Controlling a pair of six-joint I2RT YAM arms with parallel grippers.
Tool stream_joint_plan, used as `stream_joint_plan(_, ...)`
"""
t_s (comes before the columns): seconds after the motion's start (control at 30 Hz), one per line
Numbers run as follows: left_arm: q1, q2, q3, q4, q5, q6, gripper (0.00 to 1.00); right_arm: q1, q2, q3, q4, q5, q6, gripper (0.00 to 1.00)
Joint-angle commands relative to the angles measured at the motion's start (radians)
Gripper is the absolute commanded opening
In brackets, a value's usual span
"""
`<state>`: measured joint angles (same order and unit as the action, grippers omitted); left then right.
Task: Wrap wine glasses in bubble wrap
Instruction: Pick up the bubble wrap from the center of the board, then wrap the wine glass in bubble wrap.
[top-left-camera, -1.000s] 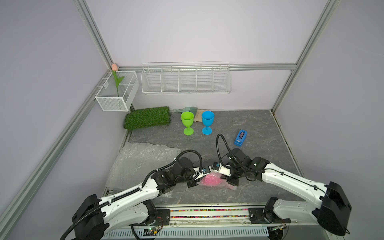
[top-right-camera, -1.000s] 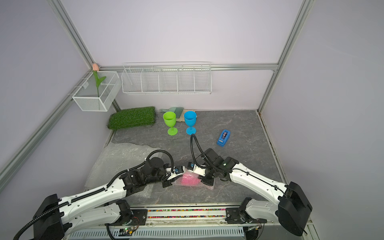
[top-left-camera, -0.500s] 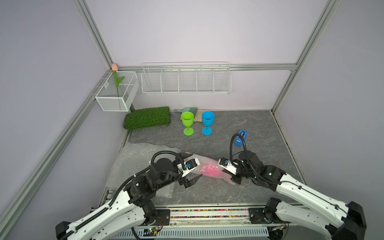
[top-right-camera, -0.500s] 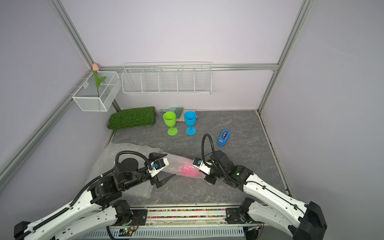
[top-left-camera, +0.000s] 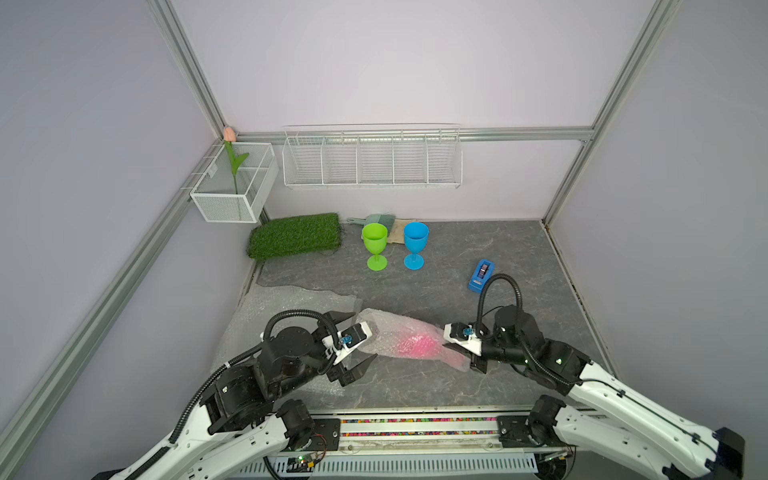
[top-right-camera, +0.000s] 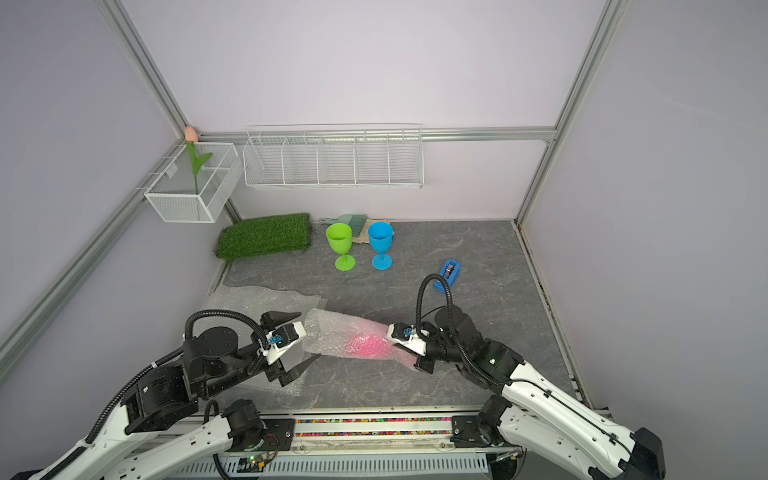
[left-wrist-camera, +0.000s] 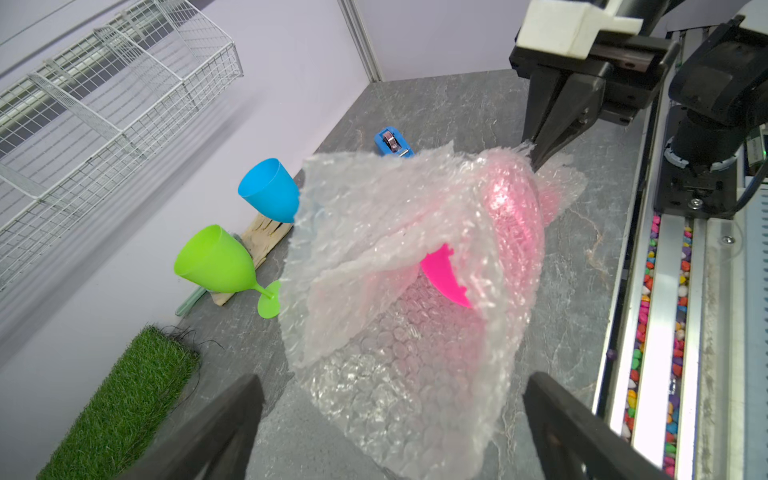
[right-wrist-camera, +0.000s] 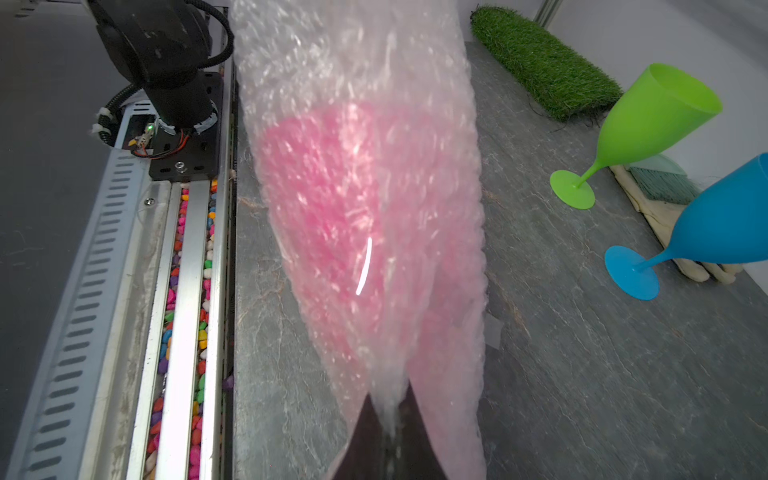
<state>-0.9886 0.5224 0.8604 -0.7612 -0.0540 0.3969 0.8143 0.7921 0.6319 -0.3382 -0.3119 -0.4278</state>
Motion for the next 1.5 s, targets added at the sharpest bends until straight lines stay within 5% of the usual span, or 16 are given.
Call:
stream_joint_plan(0.0, -0.002, -0.01, 0.033, -0.067, 0.018, -0.006, 0.99, 0.008, -0.01, -0.004, 0.023, -0.097, -0.043, 0.07)
stream_joint_plan(0.37, -0.002, -0.006, 0.049, -0.12, 0.148, 0.024, 0.96, 0.02, -0.011, 0.008, -0.007, -0.17, -0.068, 0.07)
stream_joint_plan(0.53, -0.002, -0.02, 0.054, -0.143, 0.202, 0.036, 0.58, 0.025, -0.004, 0.012, -0.016, -0.153, -0.062, 0.07)
stream_joint_plan(0.87, -0.002, -0.018, 0.089, -0.15, 0.238, 0.053, 0.0, 0.032, 0.005, -0.077, 0.189, -0.106, 0.025, 0.07)
stream_joint_plan(1.07, -0.002, 0.075, 0.183, -0.183, 0.22, 0.098, 0.0, 0.032, 0.103, -0.183, 0.474, -0.114, 0.081, 0.07)
stream_joint_plan(1.47, -0.001, 0.414, 0.392, -0.256, 0.227, 0.184, 0.0, 0.03, 0.592, -0.295, 1.133, -0.192, 0.158, 0.07)
